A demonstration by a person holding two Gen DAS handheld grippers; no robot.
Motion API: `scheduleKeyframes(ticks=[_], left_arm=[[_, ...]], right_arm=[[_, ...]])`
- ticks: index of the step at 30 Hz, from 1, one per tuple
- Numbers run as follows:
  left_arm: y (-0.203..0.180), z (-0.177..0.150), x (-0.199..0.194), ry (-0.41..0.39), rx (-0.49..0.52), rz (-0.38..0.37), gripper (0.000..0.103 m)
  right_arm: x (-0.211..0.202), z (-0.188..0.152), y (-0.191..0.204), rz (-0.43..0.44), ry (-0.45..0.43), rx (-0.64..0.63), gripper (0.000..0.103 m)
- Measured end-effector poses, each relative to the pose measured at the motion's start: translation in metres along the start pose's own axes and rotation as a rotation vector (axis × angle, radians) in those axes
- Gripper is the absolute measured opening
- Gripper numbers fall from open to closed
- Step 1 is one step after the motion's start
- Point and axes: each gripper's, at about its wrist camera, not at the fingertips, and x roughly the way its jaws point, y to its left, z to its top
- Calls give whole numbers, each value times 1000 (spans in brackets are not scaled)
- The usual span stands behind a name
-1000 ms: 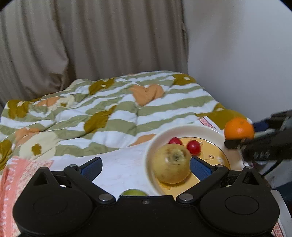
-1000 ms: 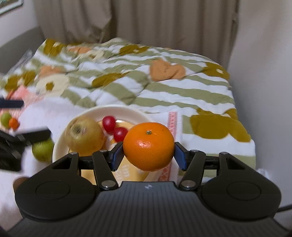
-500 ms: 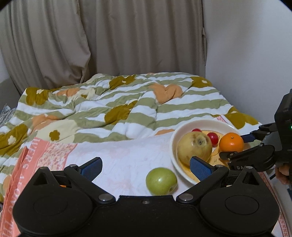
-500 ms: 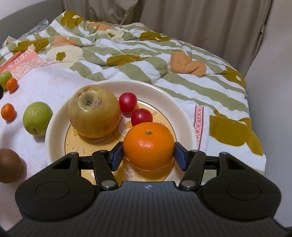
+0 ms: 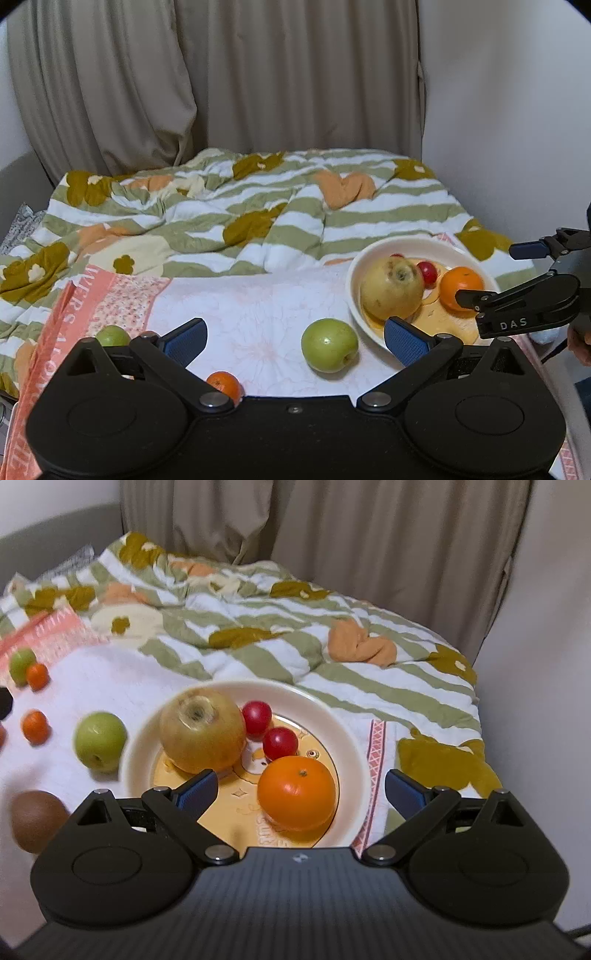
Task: Organize fruits
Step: 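Withdraw both open grippers from the bowl over the remaining fruit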
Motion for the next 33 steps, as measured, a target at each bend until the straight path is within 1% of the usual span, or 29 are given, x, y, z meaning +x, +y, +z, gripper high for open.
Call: scheduleKeyframes(ticks=[8,14,19,24,28,33], left_arm=[[1,-5,-54,-80,-34,17,103],[6,-11,-99,-126,-56,57,103],[20,-21,-129,-143,-65,95,103],[47,-34,-147,-150,-81,119,103],[74,-42,-153,-157,-101,86,103],[105,-50,-152,-163,-72,51,103]], right_arm=[[-68,6,0,10,-35,48,103],[-116,7,3,24,-65,91,103],[-145,8,13,37,-75,133,103],[-163,5,33,40,-75,167,103],[-172,2,56,20,-66,185,103],[-178,-2,88,-22,-66,228,103]])
